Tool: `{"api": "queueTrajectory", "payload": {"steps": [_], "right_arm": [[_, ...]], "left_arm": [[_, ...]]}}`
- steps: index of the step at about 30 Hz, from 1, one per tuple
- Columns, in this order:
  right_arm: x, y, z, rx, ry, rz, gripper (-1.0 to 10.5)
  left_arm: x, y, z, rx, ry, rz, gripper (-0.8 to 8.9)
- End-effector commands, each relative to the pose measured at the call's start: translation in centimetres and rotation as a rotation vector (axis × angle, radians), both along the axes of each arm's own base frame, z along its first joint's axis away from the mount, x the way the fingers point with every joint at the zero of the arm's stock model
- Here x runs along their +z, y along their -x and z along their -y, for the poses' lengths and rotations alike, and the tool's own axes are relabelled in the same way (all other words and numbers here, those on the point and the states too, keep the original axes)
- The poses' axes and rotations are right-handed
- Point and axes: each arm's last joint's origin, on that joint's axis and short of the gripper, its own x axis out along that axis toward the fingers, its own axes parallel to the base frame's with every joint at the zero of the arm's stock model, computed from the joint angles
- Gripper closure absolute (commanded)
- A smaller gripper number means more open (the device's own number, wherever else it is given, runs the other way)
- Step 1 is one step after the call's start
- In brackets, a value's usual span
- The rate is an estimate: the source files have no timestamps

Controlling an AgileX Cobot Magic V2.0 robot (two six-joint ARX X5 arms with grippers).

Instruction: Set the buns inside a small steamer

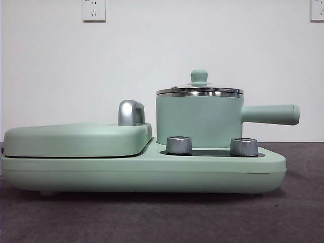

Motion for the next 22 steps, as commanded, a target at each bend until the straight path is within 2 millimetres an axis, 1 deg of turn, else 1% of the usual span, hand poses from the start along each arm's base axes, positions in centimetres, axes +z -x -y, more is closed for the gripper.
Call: {"api": "queueTrajectory", "payload": {"steps": [1,2,3,4,5,19,22], "right_arm": [[0.51,-0.02,-0.13,0.029,-0.005,0.049,5.9],[0.53,-0.01,-0.16,0.044,-0.001,0.055,7.3],[0.53,0.00,-0.20,0.059,0.005,0.060,8.9],[0.53,0.02,-0.20,0.070,0.011,0.065,9.4],[0.52,0.01,-0.21,0.072,0.015,0.068,9.2],[0.64,0.02,-0.20,0.073,0.010,0.082,9.3],[0.64,0.02,-0.20,0.073,0.010,0.083,9.3]], "left_arm": [[-0.58,0.27,-0.17,0.012,0.015,-0.009,7.93],[-0.82,0.40,-0.28,0.013,0.016,-0.009,7.94],[-0.96,0.48,-0.35,0.013,0.017,-0.008,7.99],[-1.08,0.52,-0.39,0.014,0.016,-0.010,7.98],[-1.09,0.56,-0.42,0.014,0.015,-0.011,7.98],[-1.03,0.61,-0.46,0.014,0.019,-0.008,7.93],[-1.32,0.54,-0.81,0.049,0.023,-0.003,7.93]]}}
